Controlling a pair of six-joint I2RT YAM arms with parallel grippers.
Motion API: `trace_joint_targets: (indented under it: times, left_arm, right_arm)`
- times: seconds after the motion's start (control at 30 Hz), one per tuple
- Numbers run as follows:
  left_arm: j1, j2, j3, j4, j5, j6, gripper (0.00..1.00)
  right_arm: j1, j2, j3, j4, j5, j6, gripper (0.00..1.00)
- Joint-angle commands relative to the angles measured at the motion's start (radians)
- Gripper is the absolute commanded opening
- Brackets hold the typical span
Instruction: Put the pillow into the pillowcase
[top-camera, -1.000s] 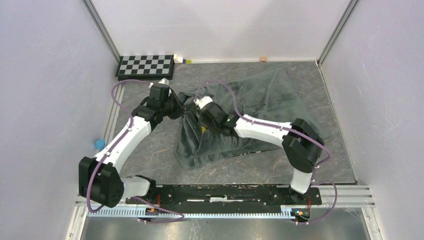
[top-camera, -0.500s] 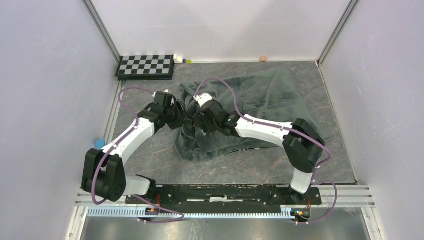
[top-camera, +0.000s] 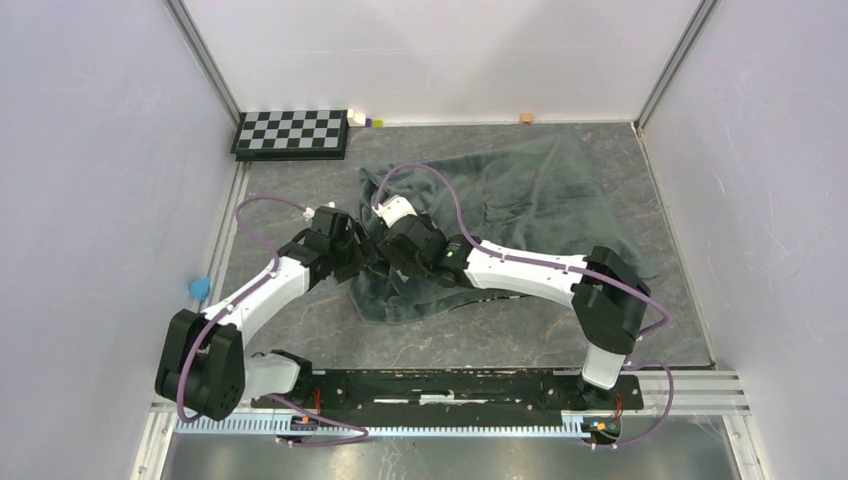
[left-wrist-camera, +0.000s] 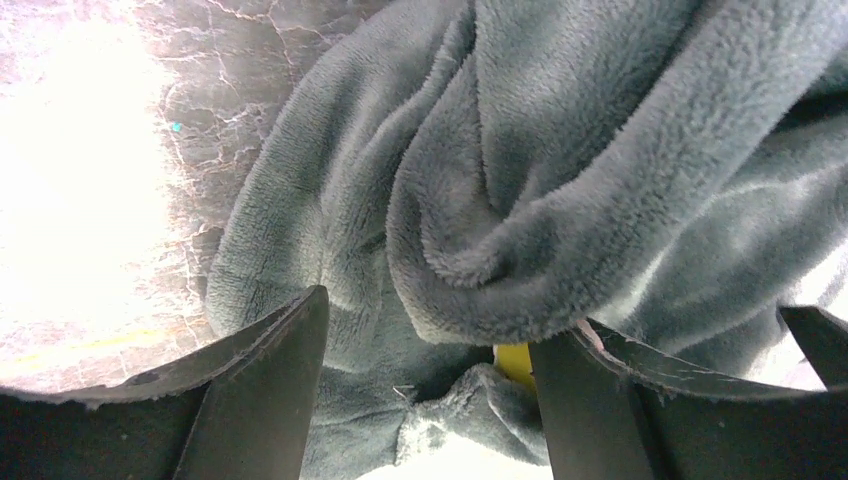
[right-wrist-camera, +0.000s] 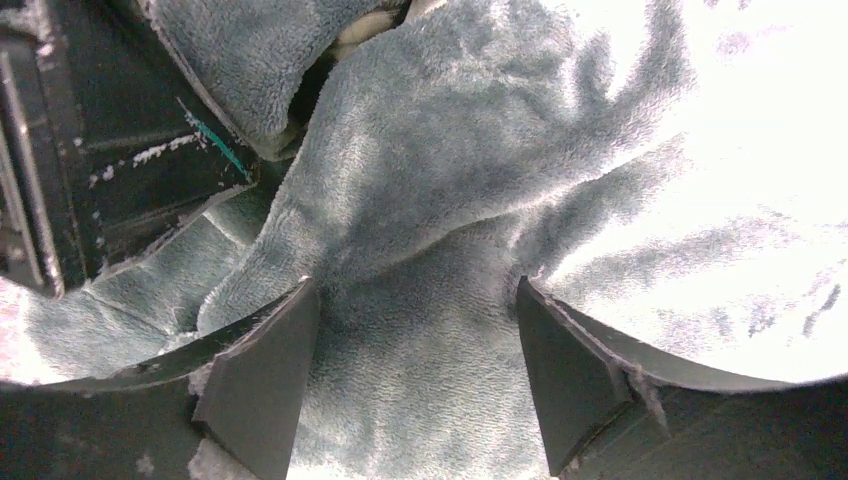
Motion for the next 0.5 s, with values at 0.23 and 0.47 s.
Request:
trace_joint_targets:
  times: [0.23,0.47]
  left_arm:
    - [0.027,0.142,0.005,0.246,0.055,-0.074,0.44]
    - [0.051,0.105,-0.02,0.244,0.069,-0.1,0.07]
  right_arm:
    - [0.128,-0.004,0.067,-0.029,0.159,-0.019,0.86]
    - [0.201,0.129,0.2,-0.098,0.288,-0.075,0.95]
